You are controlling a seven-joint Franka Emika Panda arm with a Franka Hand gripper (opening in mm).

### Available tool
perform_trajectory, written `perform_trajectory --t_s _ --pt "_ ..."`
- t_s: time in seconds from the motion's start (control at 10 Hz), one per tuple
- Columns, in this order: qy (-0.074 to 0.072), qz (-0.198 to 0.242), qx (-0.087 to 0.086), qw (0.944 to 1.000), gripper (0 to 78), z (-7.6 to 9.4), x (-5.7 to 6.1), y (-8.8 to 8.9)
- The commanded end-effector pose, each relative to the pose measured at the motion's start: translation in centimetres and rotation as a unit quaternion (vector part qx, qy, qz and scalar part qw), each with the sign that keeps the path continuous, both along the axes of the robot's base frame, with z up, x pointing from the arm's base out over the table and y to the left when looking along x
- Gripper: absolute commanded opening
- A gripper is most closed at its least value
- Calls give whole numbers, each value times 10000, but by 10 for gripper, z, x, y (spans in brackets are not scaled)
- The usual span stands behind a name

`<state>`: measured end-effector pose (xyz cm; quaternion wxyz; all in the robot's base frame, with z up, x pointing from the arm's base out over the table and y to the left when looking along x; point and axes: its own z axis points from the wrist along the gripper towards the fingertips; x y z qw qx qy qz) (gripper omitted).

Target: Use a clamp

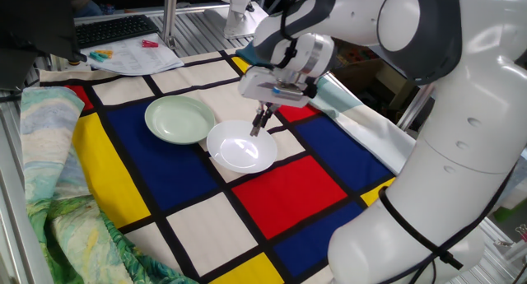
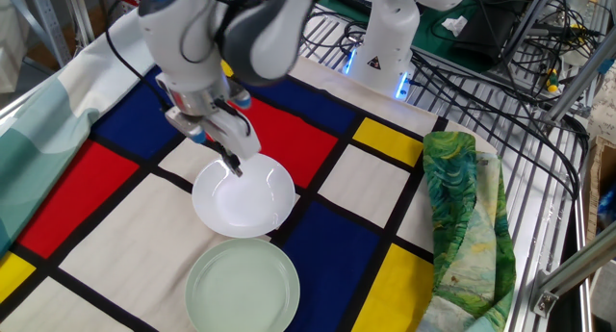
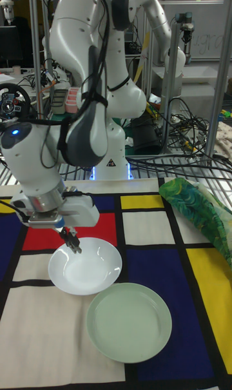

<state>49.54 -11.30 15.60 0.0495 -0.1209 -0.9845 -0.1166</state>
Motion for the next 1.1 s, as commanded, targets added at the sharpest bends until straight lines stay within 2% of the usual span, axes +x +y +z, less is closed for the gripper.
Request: perform_trajectory --t_s 0.1,0.4,0.6,0.8,0.9,1.1 --pt "-24 -60 -123 9999 13 -3 7 6" --pt "-59 -41 -161 9998 13 -5 8 6" --pt "-100 166 -499 9986 13 -5 9 5" --pt "-126 306 -466 9984 13 -5 9 5" --pt "-114 660 -431 9968 13 -5 9 5" --pt "-153 990 -453 9939 13 -5 9 5"
